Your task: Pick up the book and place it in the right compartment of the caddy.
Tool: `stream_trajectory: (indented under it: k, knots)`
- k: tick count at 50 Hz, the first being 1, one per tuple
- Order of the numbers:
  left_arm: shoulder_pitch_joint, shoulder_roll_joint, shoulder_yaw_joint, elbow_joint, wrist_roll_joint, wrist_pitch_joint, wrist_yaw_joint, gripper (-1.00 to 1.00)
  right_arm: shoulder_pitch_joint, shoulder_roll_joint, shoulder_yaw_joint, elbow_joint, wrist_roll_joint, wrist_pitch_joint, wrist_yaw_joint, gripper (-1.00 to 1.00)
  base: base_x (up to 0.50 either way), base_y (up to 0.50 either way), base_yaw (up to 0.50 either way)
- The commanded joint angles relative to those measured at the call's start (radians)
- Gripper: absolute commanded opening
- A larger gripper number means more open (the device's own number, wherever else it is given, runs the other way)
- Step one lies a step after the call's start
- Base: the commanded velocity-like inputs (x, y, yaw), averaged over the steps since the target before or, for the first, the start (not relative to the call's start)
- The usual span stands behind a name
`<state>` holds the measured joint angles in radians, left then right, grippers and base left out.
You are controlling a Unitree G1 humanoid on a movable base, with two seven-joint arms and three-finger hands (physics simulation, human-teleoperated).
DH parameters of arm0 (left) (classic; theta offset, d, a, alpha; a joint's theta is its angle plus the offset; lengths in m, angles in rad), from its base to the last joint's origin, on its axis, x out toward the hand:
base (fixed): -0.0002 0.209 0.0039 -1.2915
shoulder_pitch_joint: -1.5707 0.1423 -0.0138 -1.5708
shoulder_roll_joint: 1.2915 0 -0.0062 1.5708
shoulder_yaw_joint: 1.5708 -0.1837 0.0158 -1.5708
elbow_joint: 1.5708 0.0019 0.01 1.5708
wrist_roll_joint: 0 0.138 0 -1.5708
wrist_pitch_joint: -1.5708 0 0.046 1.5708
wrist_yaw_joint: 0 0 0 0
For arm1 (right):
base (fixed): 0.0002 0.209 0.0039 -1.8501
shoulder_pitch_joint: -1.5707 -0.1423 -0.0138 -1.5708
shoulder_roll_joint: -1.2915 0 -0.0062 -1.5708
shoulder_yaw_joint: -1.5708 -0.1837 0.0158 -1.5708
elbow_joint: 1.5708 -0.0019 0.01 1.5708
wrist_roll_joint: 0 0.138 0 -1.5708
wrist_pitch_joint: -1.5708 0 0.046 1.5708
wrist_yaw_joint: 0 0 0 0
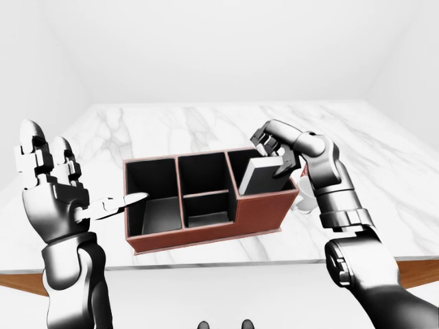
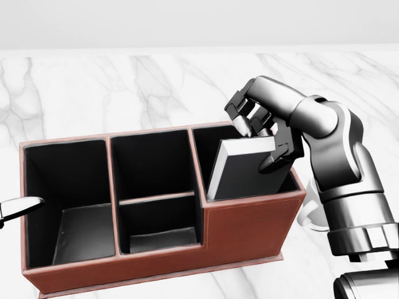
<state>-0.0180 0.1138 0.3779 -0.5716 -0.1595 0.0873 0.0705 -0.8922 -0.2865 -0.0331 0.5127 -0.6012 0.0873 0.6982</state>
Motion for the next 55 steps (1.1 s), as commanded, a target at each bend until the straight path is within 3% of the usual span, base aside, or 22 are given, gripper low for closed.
stream_trajectory:
  k: [1, 17, 18, 19, 42, 55]
  knots:
    - [0.001, 0.000, -0.001, -0.001, 0.000, 0.000, 0.000, 1.00, 0.003, 0.004, -0.009, 0.016, 0.010, 0.000, 0.000, -1.00, 0.00, 0.00, 0.00]
    - [0.005, -0.003, -0.003, 0.014, 0.004, 0.000, -0.003, 1.00, 0.002, 0.002, -0.015, 0.041, 0.020, 0.000, 0.000, -1.00, 0.00, 0.00, 0.00]
    - [0.005, -0.003, -0.003, 0.016, 0.004, 0.000, -0.003, 1.00, 0.000, 0.000, -0.016, 0.045, 0.021, 0.000, 0.000, -0.78, 0.00, 0.00, 0.00]
    - [0.006, -0.003, -0.004, 0.014, 0.005, 0.000, -0.002, 1.00, 0.000, -0.002, -0.014, 0.039, 0.021, 0.000, 0.000, 1.00, 0.00, 0.00, 0.00]
    - [0.005, -0.003, -0.003, 0.013, 0.006, 0.000, -0.002, 1.00, -0.026, -0.014, -0.027, 0.012, 0.044, 0.000, 0.000, 1.00, 0.00, 0.00, 0.00]
    - [0.001, 0.000, 0.001, 0.011, 0.003, 0.000, -0.001, 1.00, -0.119, -0.033, -0.029, -0.373, 0.040, 0.000, 0.000, 1.00, 0.00, 0.00, 0.00]
